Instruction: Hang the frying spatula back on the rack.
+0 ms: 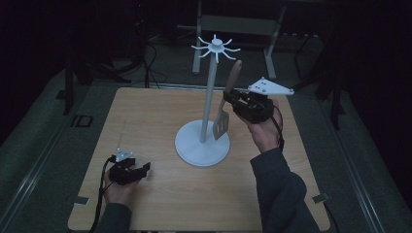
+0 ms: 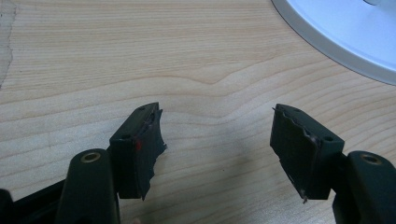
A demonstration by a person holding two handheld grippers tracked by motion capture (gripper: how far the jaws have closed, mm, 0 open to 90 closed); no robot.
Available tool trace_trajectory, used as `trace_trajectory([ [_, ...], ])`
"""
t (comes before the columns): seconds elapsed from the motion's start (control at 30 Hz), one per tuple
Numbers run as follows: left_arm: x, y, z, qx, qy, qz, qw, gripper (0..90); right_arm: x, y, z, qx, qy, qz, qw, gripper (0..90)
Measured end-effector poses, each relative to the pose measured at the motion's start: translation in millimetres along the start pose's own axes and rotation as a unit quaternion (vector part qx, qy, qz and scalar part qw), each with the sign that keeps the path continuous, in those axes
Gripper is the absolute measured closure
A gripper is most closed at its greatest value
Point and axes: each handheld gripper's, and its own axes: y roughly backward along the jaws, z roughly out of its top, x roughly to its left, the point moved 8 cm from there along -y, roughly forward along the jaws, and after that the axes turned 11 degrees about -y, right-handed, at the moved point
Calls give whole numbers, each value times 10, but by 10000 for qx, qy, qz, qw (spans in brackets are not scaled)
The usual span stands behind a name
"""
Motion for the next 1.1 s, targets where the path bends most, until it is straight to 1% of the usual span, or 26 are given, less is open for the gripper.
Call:
trace_trajectory([
  [0.4, -3, -3, 0, -4, 3, -7, 10000, 341, 38, -32, 93, 13, 72, 2, 10000, 750],
  [0.83, 1, -11, -1, 8, 7, 0, 10000, 340, 26, -94, 120, 106, 59, 15, 9999, 750],
  [1.1, 0, 0, 0, 3, -4, 3, 10000, 340, 49, -128, 145, 132, 46, 15, 9999, 751],
])
